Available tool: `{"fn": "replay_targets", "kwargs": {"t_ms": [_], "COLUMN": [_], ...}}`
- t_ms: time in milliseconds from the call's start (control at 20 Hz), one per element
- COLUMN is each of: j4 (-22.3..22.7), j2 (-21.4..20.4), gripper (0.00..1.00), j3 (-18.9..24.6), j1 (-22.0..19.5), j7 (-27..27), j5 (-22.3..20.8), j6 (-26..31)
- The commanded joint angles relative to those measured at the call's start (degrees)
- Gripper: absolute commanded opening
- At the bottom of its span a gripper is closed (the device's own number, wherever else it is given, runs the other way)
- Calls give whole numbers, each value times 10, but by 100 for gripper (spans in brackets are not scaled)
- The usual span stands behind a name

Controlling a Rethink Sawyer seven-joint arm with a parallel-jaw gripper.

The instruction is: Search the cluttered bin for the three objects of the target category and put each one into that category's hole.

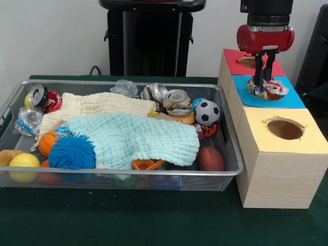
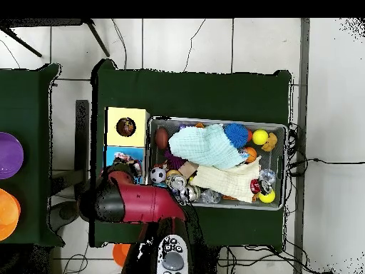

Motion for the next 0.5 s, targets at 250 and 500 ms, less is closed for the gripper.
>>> {"fn": "replay_targets", "kwargs": {"t_ms": [250, 500], "j4": [-67, -82], "j2": [2, 19], "gripper": [0, 0], "j3": [-50, -69], "j1": [20, 34], "j7": [171, 172], "j5": [74, 94], "j6": [-16, -26]}}
